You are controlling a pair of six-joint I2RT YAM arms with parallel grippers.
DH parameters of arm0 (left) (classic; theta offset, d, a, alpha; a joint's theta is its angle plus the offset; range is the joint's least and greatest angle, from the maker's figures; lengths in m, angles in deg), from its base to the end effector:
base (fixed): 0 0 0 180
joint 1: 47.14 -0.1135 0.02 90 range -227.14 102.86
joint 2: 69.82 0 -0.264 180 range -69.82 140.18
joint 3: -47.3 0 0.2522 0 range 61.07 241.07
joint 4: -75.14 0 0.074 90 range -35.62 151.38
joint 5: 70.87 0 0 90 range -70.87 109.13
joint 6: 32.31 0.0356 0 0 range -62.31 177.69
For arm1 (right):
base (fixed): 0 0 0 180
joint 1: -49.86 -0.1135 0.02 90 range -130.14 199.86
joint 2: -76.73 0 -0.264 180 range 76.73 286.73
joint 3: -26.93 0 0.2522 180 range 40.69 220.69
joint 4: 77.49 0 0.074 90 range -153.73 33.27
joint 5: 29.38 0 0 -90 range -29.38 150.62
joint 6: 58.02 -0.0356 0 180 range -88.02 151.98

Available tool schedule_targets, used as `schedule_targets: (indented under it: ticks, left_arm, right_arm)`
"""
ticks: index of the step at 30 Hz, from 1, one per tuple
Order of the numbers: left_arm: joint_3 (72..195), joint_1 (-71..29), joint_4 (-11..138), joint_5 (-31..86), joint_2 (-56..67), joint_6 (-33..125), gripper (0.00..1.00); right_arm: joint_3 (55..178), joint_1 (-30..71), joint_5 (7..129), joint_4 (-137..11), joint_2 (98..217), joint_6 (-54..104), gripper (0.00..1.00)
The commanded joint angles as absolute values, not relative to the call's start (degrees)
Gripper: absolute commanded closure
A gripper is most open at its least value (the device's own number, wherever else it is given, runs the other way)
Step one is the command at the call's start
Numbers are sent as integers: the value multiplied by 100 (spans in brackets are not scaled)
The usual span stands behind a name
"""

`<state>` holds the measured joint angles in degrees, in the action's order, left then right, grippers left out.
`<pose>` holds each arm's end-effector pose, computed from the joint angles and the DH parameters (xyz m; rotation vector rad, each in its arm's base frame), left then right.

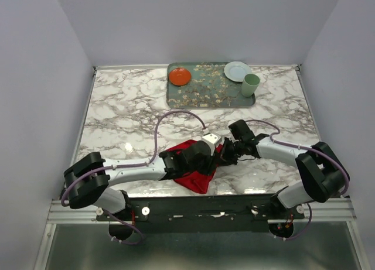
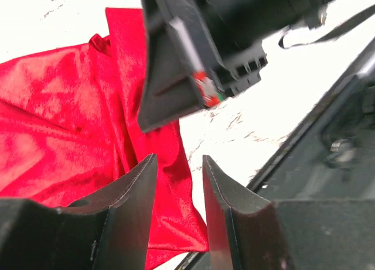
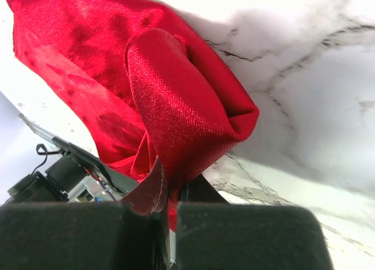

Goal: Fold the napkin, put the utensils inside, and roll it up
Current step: Roll the napkin with the utensil

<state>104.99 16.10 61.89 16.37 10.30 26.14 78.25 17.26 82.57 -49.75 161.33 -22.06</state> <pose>0.1352 -0.2643 0.2135 0.6091 2.2517 -0.8428 0.2101 0.1501 0.1443 0.3953 2.8671 0.9203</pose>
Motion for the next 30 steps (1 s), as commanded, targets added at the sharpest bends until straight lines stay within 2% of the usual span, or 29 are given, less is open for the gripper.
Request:
schedule_targets:
  ticks: [1,4,6,11,14,18,20,26,27,30]
  left_arm:
    - [10861,2385,5154,-440,1481,2860,55]
    - [10923,2589,5101,-960,1763,2790,54]
    - [11046,2721,5039,-1153,2000,2816,46]
    - [11283,2818,5012,-1084,2326,2807,44]
    - [11310,2844,5057,-961,2256,2860,33]
    - [11362,2853,5109,-628,2098,2877,23]
    - [11415,2853,5118,-495,2167,2886,23]
    - [11512,2844,5233,-486,2563,3036,41]
    - [11529,2844,5233,-538,2598,3053,46]
    - [11608,2853,5206,-591,2739,3132,46]
  right_arm:
    - [8006,1681,7793,-4264,16278,-2321,99]
    - [8024,1672,7802,-4237,16278,-2470,100]
    - [8042,1664,7784,-4228,16252,-2532,100]
    - [8068,1655,7697,-4193,16225,-2690,100]
    - [8042,1664,7626,-4184,16155,-2866,99]
    - [8051,1655,7600,-4167,16111,-3006,99]
    - [8086,1638,7643,-4149,16155,-3015,99]
    - [8051,1611,7670,-4088,16085,-3296,99]
    - [8033,1602,7661,-4087,16058,-3392,99]
    - [8033,1602,7661,-4061,16023,-3507,99]
